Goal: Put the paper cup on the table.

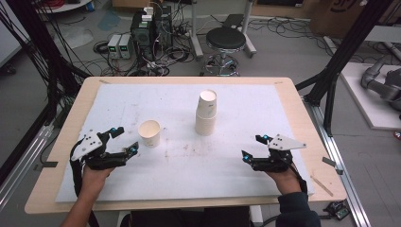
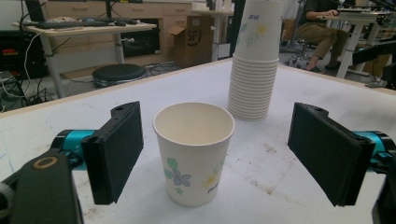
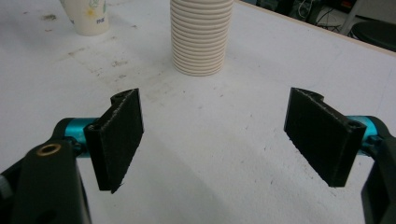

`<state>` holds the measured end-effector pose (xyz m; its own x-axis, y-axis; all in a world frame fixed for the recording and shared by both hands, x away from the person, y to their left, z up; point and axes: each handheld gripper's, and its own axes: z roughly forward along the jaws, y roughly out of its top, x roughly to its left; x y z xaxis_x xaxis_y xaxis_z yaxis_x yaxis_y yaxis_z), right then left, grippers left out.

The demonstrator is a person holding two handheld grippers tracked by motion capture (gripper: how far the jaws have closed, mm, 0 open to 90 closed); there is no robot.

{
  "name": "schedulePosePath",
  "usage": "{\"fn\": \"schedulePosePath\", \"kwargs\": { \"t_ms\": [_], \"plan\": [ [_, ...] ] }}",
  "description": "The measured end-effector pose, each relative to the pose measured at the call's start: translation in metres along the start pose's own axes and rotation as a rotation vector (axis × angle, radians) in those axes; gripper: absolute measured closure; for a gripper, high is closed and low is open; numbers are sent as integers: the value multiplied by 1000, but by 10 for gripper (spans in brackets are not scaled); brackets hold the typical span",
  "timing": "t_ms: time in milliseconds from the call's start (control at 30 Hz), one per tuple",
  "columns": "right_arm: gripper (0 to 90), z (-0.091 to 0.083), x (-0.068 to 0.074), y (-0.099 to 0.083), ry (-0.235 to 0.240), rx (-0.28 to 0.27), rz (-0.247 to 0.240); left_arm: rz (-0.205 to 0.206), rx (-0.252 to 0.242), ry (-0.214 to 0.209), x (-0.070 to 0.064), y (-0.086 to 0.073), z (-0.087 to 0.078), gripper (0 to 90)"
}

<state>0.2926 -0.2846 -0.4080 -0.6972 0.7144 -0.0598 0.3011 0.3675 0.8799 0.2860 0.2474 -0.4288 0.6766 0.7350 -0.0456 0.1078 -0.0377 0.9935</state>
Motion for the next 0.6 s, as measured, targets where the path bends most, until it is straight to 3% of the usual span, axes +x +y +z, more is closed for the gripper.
{"fn": "schedulePosePath", "kwargs": {
  "t_ms": [600],
  "plan": [
    [201, -3, -5, -4, -17, -12, 25, -8, -4, 12, 2, -1, 5, 185]
  ]
}}
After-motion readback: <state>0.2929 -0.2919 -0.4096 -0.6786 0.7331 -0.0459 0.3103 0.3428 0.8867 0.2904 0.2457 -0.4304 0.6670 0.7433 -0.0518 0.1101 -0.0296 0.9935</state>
